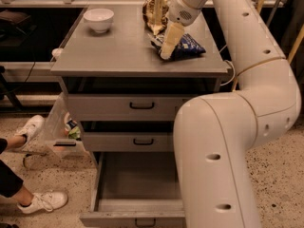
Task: Place blue chip bag into bottom drawer
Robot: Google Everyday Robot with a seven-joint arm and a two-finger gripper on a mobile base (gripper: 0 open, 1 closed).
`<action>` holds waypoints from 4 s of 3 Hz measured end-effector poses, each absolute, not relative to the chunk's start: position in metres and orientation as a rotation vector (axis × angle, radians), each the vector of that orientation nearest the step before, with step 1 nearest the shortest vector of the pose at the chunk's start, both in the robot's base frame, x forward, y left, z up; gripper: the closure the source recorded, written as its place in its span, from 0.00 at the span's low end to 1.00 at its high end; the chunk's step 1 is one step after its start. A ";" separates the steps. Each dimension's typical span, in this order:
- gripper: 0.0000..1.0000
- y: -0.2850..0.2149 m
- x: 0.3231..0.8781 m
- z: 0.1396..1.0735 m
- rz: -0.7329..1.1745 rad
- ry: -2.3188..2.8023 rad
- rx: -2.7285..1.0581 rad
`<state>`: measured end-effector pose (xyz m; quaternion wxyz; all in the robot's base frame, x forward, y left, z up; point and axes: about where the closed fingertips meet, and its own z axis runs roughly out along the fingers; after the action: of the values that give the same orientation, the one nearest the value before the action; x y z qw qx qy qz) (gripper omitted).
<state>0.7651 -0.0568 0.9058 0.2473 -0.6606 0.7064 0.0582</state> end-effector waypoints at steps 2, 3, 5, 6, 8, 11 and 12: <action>0.00 -0.049 0.796 0.894 0.195 1.920 -1.666; 0.00 -0.046 0.809 0.878 0.247 1.938 -1.591; 0.00 -0.044 0.821 0.859 0.290 1.967 -1.520; 0.17 -0.044 0.821 0.859 0.290 1.967 -1.520; 0.64 -0.044 0.821 0.859 0.290 1.967 -1.520; 1.00 -0.074 0.753 0.882 0.462 1.778 -1.715; 1.00 -0.118 0.702 0.927 0.386 1.673 -1.802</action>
Offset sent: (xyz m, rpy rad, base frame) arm 0.0184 0.0002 -0.0088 0.0702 -0.0071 -0.0530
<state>0.7016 -0.1185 0.9270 0.3206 -0.6857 0.6367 0.1469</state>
